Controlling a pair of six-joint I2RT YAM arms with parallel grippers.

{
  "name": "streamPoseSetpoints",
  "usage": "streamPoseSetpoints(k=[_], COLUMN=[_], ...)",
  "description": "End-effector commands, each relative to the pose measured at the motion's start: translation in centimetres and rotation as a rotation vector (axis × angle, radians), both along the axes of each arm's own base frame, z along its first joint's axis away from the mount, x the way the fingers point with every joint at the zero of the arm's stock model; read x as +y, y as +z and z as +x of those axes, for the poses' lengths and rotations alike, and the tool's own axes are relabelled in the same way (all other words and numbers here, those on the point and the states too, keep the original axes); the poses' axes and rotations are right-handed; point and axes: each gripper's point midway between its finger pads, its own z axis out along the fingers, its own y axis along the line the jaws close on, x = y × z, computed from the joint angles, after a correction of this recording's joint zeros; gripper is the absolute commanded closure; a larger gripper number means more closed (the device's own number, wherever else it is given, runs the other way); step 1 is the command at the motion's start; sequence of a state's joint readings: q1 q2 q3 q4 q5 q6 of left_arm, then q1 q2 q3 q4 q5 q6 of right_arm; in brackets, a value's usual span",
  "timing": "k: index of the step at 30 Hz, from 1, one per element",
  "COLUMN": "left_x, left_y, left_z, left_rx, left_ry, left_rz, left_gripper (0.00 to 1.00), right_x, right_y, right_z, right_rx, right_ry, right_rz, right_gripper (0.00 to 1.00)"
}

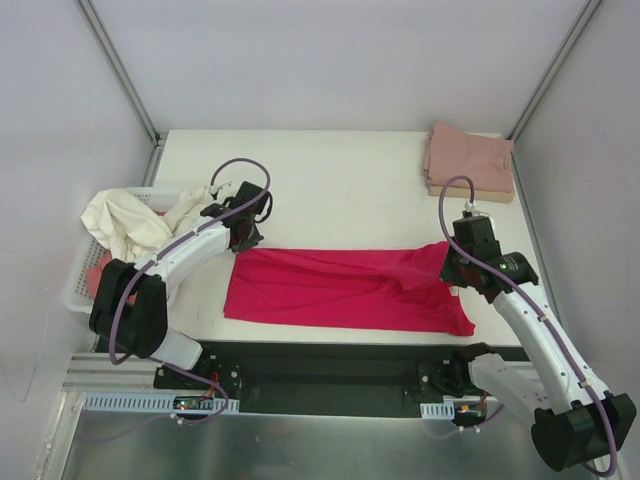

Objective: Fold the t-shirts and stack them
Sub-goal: Fold the other side of the tshirt into a rectangle

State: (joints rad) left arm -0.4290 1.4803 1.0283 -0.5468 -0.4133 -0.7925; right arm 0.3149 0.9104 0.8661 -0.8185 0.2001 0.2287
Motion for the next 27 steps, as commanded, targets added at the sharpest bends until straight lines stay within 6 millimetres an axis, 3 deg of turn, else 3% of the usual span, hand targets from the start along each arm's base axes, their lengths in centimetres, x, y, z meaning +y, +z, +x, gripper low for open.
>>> streamPoseSetpoints(k=[1,4,6,8,9,10,11,12,15,18,20,25,27], left_x=[0.1,0.3,0.6,0.7,0.7,0.6,0.5,0.4,-0.3,-2.2,-3.7,-8.0,-9.2], left_y=[0.0,-0.6,-1.1,-1.2,-1.2,-0.7,-0.6,0.0,1.4,2.5,3.4,2.0,0.5], left_z=[-1.6,-2.7,-3.5,-4.1,-4.5,-4.6,-4.9,-4.8,-4.5,-4.1,-3.6,-2.9,-2.9], left_rx=[-0.004,0.007,0.02,0.02,0.028,0.012,0.009,-0.012,-0.047,-0.056,-0.065,-0.003,0.047], left_ry=[-0.028,-0.019,-0.011,-0.011,-0.012,-0.012,-0.009,-0.012,-0.039,-0.1,-0.15,-0.278,-0.313], left_rz=[0.016,0.006,0.008,-0.003,-0.008,-0.027,-0.038,-0.051,-0.08,-0.123,-0.146,-0.21,-0.239], left_gripper=[1.0,1.0,0.88,0.77,0.69,0.41,0.3,0.27,0.13,0.02,0.01,0.01,0.01], right_x=[0.1,1.4,1.9,1.8,1.3,0.8,0.4,-0.3,-0.5,0.7,1.5,3.6,4.1], right_y=[-2.5,-4.6,-5.4,-6.1,-6.1,-5.7,-5.4,-5.0,-3.4,-2.4,-2.0,-2.0,-3.5], right_z=[-3.3,-5.5,-6.6,-7.9,-8.0,-8.2,-8.1,-7.8,-6.4,-4.9,-3.7,-0.8,-0.4], right_rx=[0.093,0.162,0.201,0.254,0.254,0.258,0.25,0.231,0.175,0.139,0.115,0.08,0.137], right_ry=[-0.02,0.021,0.046,0.074,0.07,0.069,0.064,0.056,0.069,0.098,0.125,0.135,0.105], right_rz=[0.024,0.079,0.091,0.064,0.029,0.005,-0.015,-0.054,-0.082,-0.052,-0.035,0.017,0.025], right_gripper=[0.92,0.87,0.77,0.74,0.63,0.54,0.44,0.26,0.01,0.03,0.03,0.03,0.03])
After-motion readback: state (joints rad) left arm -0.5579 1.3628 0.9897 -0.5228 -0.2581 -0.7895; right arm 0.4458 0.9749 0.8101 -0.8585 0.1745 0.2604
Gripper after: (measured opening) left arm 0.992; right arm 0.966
